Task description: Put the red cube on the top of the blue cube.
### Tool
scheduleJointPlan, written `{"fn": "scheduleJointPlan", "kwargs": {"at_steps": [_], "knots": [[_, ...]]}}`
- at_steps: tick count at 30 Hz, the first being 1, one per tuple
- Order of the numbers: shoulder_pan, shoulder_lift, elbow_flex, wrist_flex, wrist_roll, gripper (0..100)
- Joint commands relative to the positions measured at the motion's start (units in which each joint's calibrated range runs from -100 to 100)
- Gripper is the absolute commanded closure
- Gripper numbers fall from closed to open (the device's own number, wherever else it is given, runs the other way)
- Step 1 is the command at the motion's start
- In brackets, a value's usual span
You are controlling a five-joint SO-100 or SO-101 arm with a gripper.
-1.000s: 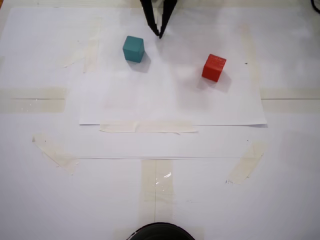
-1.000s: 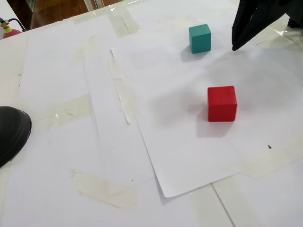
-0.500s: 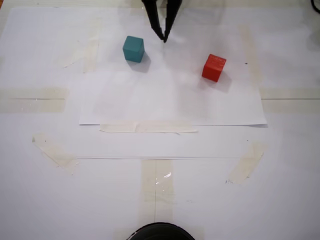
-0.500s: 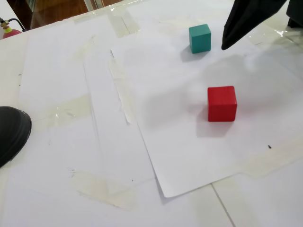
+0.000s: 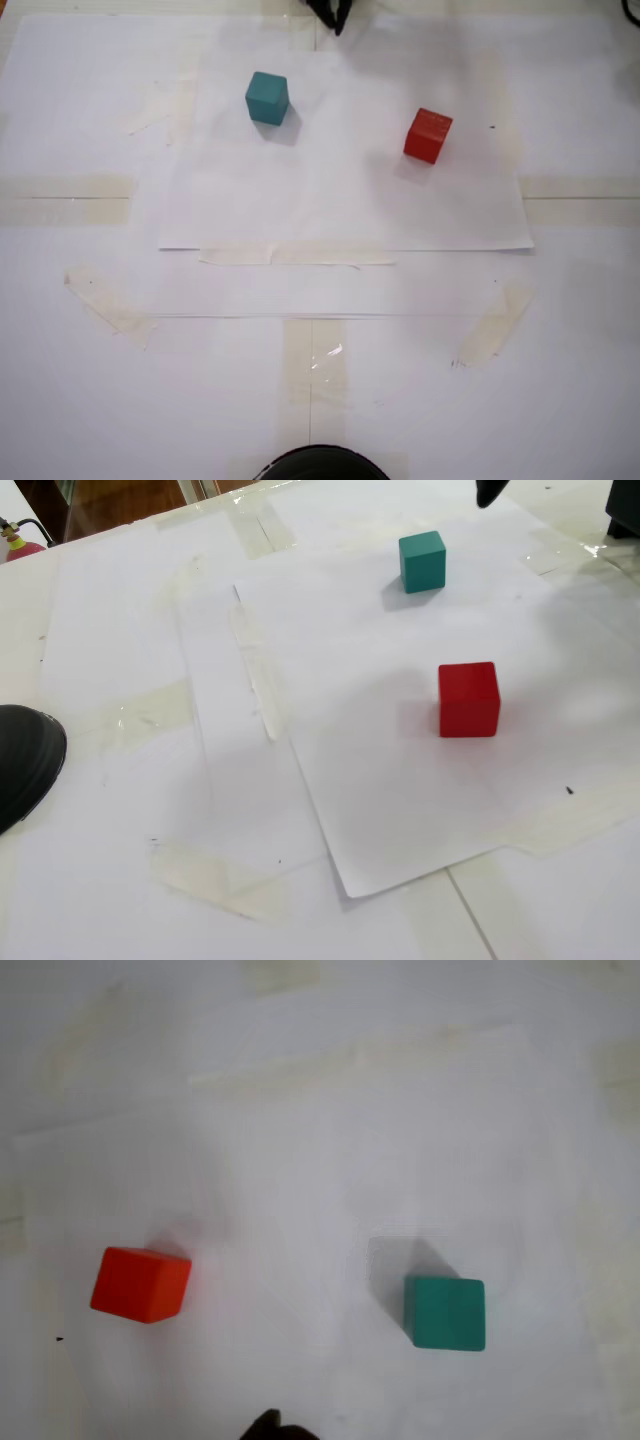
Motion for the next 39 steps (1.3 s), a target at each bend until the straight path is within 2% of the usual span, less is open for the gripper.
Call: {"fn": "scheduleJointPlan", "kwargs": {"at_steps": [1, 5, 12, 20, 28, 31, 35, 39], "knots": [[-2.6, 8.8, -16.2, 6.6, -4.1, 100], [-6.0, 14.5, -23.5, 10.1, -6.4, 100], [-13.1, 21.6, -25.0, 3.1, -8.8, 100], [-17.5, 34.6, -34.7, 2.5, -9.9, 100], [-18.0, 47.5, -53.7, 11.3, -10.1, 100], [-17.9, 48.2, -54.4, 11.0, -10.8, 100], [-18.4, 48.7, -52.8, 9.6, -11.5, 90], [-19.1, 48.7, -50.4, 7.7, -12.7, 86]]}}
